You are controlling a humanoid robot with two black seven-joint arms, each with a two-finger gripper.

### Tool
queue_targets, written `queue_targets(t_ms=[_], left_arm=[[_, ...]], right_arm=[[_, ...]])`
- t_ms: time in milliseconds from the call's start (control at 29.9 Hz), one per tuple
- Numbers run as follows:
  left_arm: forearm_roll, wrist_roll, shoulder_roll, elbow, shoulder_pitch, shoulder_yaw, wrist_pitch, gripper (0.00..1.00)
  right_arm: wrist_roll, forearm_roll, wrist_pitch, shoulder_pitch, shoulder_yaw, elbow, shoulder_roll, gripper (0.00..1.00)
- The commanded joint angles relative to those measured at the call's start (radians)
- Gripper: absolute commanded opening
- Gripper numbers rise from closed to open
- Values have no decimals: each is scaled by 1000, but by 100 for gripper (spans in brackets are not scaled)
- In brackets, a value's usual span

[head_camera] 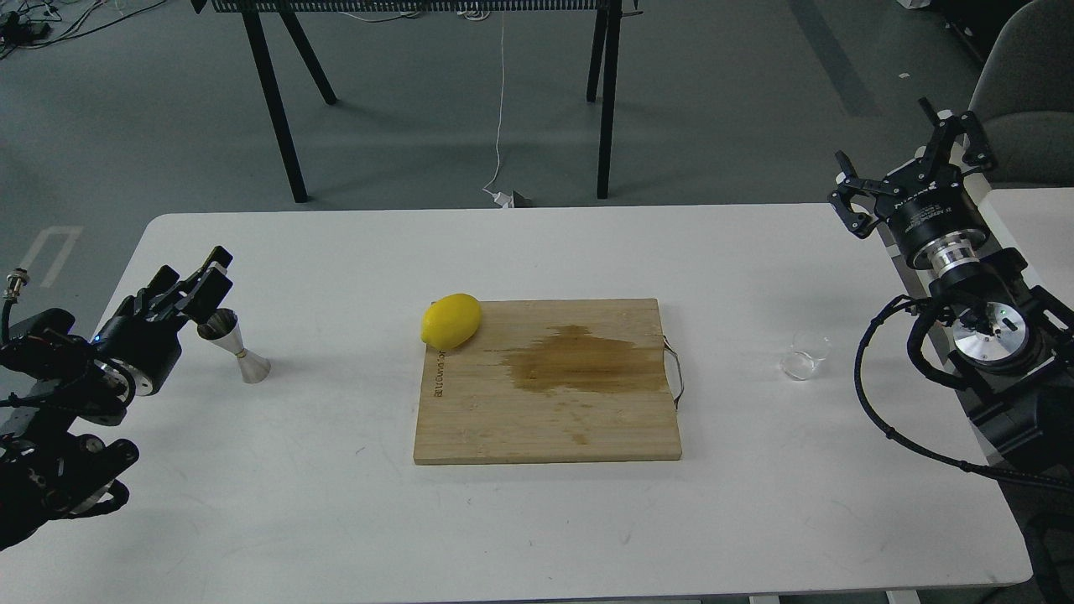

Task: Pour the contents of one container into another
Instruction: 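Close the left gripper around the steel jigger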

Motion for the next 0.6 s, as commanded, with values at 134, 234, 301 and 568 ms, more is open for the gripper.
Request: queue_targets(t_ms=[134,234,301,568], left_arm=[[3,0,-1,50,15,2,0,100],[2,0,-3,50,23,2,0,100],[2,0,-6,50,23,2,0,100],[2,0,-43,50,21,3,0,100]], right_arm=[[1,0,0,-3,0,1,2,100],[3,0,0,-3,0,1,2,100],[3,2,0,-3,0,1,2,100],[3,0,0,-3,2,0,2,100]])
